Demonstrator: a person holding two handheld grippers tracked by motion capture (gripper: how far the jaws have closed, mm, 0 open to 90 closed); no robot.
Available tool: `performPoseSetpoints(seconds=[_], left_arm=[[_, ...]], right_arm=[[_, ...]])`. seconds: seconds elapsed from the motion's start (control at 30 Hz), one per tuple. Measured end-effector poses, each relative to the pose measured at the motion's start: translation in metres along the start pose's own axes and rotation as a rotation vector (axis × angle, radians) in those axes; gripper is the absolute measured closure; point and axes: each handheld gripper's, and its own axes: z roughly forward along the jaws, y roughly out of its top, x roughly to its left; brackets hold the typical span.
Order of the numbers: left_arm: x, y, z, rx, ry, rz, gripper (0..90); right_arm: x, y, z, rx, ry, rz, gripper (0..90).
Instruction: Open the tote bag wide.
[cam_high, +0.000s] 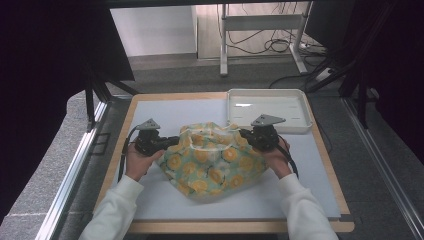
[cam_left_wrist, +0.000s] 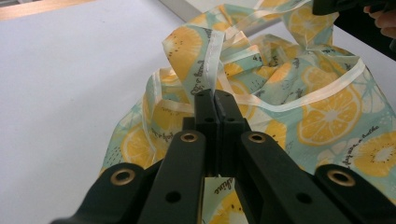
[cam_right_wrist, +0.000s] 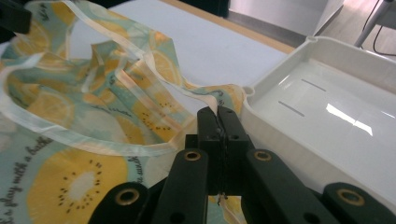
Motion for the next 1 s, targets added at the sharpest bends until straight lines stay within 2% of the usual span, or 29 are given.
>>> performPoseSetpoints(seconds=[0.27,0.43,0.77,1.0], left_arm=[[-0.002,-0.001,-0.004,-0.007,0.0,-0.002,90.0],[-0.003,-0.001,-0.011,-0.026,-0.028,-0.015,90.0],[-0.013,-0.002,-0.023,-0.034,-0.027,0.013,90.0],[-0.023,-0.007,-0.031,-0.029,-0.039,0.035,90.0]], right_arm=[[0.003,-0.003,-0.013,-0.02,-0.004,-0.008,88.8],[0.003,-0.004,-0.021,-0.033,0.003,-0.002,88.8],[0.008,-0.013,-0.041,-0.045,0.012,0.0,88.8],[0.013,-0.018,-0.057,-0.066,0.047,0.015,88.8]])
